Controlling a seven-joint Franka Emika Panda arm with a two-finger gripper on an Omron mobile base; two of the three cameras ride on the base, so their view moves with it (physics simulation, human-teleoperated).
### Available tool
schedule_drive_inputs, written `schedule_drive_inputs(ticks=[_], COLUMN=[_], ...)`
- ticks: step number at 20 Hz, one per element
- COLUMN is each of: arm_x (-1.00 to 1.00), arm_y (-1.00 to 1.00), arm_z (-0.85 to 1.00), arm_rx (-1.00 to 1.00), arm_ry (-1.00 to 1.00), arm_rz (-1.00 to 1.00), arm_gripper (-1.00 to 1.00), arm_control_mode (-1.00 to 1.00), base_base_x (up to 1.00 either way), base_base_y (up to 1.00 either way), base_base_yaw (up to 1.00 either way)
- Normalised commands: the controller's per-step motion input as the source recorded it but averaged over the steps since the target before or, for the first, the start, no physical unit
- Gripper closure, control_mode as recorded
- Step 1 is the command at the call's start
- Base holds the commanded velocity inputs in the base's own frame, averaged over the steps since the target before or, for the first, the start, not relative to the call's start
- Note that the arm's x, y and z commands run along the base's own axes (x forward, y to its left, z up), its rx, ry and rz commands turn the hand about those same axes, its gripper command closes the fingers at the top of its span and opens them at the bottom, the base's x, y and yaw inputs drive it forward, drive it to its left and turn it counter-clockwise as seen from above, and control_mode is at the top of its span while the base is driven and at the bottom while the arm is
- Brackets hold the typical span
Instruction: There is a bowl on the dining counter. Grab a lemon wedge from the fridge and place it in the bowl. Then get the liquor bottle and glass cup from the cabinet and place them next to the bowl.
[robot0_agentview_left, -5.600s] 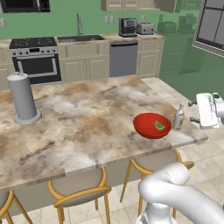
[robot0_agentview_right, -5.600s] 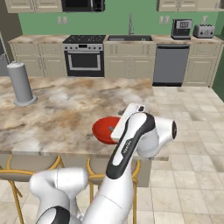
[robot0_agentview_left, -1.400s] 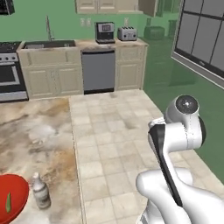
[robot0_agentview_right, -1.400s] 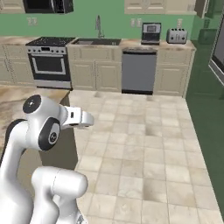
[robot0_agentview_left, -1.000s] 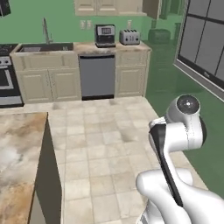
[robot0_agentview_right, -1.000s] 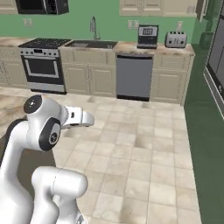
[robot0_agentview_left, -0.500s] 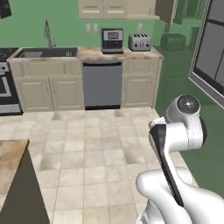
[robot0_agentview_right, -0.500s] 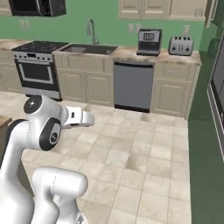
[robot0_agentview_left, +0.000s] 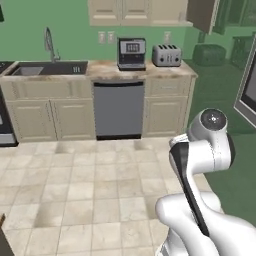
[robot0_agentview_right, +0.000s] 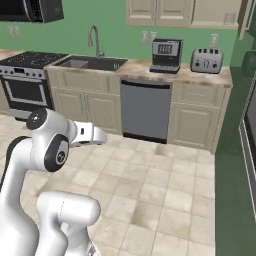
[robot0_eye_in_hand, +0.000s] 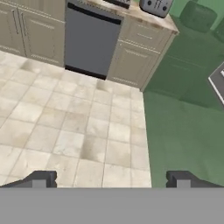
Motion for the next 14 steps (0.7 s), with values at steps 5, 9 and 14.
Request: schedule_drive_inputs(ticks=[5,9,14], arm_x=[0.00,0.00,0.00], arm_y=[0.00,0.00,0.00], arm_z=[0.00,0.00,0.00], arm_rx=[0.00,0.00,0.00], arm_ry=[0.00,0.00,0.00], arm_rz=[0.00,0.00,0.00], arm_gripper=[-1.00,-1.00,-1.00], arm_control_mode=[1.00,1.00,1.00], base_base_x=[1.00,1.00,1.00], base_base_y=[-0.44,-0.40,-0.26], base_base_yaw=[0.00,-0.04,-0.25])
